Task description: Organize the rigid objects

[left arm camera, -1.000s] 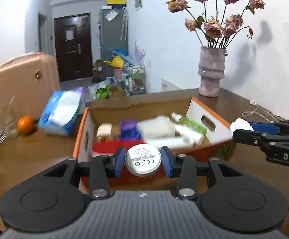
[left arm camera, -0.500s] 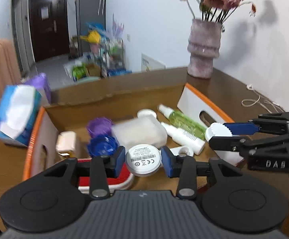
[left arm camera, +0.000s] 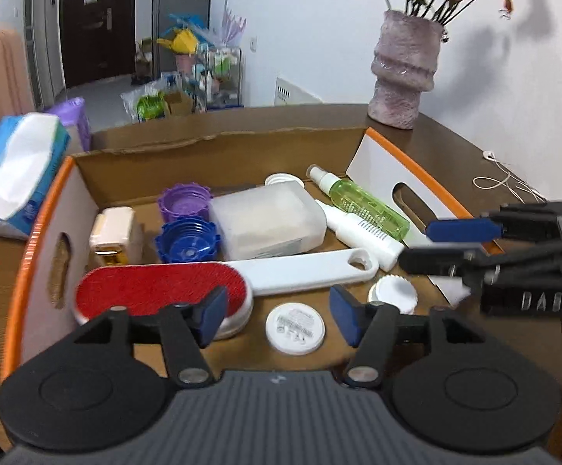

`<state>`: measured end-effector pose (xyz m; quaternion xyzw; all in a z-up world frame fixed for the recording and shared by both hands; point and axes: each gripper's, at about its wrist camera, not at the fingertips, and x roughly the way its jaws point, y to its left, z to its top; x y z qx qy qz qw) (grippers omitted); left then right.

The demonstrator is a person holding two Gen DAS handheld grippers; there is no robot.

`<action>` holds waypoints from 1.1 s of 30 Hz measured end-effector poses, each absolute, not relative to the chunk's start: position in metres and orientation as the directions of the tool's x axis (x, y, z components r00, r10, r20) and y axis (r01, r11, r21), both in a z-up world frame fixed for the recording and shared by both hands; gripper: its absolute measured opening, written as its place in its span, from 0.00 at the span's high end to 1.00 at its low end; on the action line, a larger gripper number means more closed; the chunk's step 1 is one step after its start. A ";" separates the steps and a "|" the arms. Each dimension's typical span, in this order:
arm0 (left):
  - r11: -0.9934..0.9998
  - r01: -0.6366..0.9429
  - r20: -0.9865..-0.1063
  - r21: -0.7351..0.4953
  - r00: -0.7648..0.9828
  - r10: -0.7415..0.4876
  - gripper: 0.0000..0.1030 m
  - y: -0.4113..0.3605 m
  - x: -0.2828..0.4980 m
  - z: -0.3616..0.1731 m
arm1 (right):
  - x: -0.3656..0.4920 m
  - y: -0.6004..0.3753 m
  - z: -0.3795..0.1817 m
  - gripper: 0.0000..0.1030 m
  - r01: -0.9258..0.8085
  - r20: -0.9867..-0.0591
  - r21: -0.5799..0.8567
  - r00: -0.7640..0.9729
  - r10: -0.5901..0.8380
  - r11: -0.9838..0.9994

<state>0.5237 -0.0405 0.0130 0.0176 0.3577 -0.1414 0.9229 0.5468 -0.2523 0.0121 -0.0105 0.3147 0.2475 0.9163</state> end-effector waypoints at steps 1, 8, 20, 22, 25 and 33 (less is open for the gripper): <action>0.961 0.271 -0.658 -0.060 0.713 -0.242 0.36 -0.039 0.518 0.016 | 0.544 -0.254 0.015 0.55 -0.459 -0.572 0.143 0.685 0.452 0.877; 0.970 0.232 -0.595 -0.074 0.771 -0.230 0.26 -0.019 0.467 0.041 | 0.506 -0.262 0.034 0.52 -0.438 -0.504 0.200 0.721 0.475 0.876; 0.989 0.132 -0.492 -0.062 0.858 -0.145 0.17 -0.002 0.364 0.066 | 0.406 -0.272 0.041 0.47 -0.392 -0.396 0.256 0.791 0.466 0.884; 0.989 0.135 -0.485 -0.055 0.863 -0.144 0.17 -0.005 0.354 0.069 | 0.392 -0.274 0.040 0.47 -0.391 -0.383 0.273 0.794 0.472 0.879; 0.987 0.145 -0.465 -0.069 0.871 -0.160 0.16 -0.009 0.342 0.073 | 0.375 -0.277 0.039 0.47 -0.382 -0.385 0.280 0.796 0.468 0.881; 0.984 0.153 -0.504 -0.095 0.845 -0.180 0.16 -0.015 0.324 0.055 | 0.342 -0.288 0.034 0.46 -0.318 -0.409 0.278 0.815 0.411 0.906</action>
